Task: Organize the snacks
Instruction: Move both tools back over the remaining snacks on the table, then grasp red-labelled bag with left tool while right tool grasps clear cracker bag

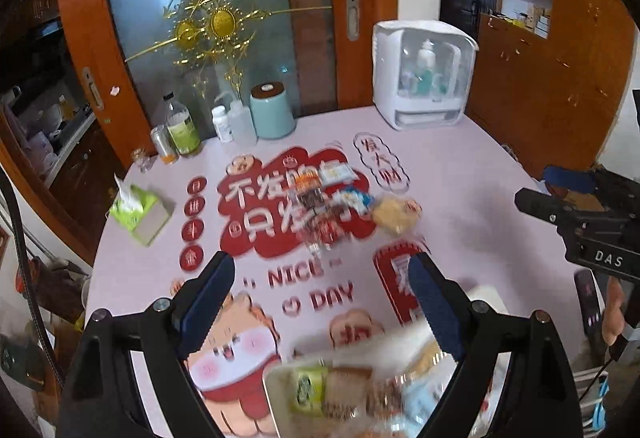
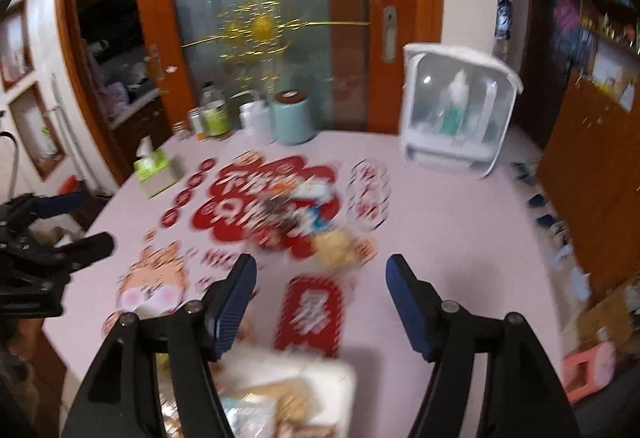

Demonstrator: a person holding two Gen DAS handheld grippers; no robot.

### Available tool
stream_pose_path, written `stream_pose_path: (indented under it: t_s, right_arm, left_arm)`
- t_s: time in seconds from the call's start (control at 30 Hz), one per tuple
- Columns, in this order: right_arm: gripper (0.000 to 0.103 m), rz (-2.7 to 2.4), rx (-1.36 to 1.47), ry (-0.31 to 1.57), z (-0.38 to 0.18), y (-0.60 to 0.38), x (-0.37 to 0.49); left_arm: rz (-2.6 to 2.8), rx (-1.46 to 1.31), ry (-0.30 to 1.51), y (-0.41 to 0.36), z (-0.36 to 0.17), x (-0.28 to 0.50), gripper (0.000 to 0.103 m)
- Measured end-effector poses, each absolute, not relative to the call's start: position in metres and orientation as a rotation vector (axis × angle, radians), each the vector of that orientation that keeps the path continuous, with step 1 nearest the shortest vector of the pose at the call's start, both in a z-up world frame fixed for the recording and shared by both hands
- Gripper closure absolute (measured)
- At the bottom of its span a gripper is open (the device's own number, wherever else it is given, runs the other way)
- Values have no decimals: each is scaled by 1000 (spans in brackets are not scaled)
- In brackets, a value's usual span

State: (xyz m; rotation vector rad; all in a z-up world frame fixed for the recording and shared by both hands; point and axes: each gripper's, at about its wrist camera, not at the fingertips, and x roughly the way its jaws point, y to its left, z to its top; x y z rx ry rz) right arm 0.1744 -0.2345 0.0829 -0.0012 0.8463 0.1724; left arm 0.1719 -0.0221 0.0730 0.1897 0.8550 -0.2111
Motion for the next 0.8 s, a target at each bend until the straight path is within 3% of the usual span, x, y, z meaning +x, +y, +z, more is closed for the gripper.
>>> stream_pose_path:
  t_s: [0.27, 0.8]
  right_arm:
    - [35, 122, -46, 937, 65, -243, 275]
    - [35, 192, -34, 1326, -121, -218, 370]
  left_arm:
    - [-114, 211, 912, -34, 52, 280, 15]
    - [-105, 8, 1387, -33, -158, 385, 15]
